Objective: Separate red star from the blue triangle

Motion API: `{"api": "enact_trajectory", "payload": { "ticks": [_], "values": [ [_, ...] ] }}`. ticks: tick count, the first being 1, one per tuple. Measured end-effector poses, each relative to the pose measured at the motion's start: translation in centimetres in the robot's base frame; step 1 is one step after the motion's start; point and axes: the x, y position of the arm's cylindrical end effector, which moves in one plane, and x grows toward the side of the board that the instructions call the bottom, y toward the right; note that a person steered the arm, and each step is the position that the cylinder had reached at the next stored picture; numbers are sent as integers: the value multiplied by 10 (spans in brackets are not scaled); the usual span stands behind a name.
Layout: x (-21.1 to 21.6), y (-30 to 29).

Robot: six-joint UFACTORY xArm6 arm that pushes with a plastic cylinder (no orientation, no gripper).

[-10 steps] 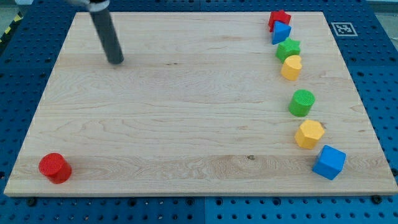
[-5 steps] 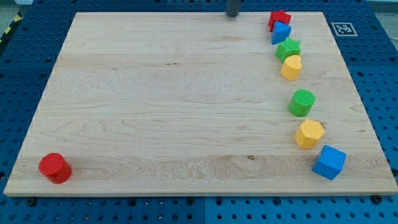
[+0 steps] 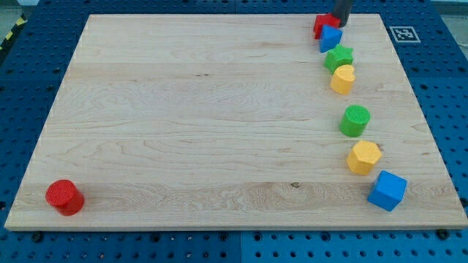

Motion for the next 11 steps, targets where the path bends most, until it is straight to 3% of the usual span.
{"api": "enact_trajectory", "payload": {
  "ticks": [3, 4, 8, 9, 11],
  "values": [
    [2, -39],
    [21, -60],
    [162, -163],
    [173, -168],
    [126, -157]
  ]
}}
